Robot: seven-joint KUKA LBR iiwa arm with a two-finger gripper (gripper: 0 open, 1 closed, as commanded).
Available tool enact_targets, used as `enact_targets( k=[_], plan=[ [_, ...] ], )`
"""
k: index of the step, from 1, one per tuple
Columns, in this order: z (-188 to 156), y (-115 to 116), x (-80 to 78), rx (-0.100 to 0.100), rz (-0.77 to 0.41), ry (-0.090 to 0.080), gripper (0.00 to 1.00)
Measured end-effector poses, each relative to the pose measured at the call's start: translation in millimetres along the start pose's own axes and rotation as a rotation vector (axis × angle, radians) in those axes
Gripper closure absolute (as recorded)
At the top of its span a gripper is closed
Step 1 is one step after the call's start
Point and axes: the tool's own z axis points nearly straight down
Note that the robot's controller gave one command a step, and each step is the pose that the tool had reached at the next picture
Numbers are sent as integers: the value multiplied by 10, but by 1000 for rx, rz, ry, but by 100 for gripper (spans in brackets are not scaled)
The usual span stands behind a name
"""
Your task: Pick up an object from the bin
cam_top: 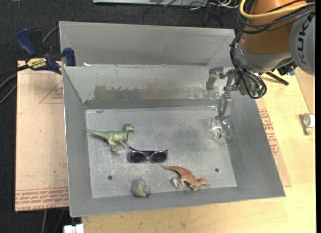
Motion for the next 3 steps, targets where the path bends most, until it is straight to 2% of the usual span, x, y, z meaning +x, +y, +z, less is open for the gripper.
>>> enact_targets(
  k=[1,2,3],
  plan=[
    [-54,4,-9,1,-2,-7,0],
    [792,431,263,-3,15,7,0],
    [1007,435,131,1,-45,-10,0]
  ],
)
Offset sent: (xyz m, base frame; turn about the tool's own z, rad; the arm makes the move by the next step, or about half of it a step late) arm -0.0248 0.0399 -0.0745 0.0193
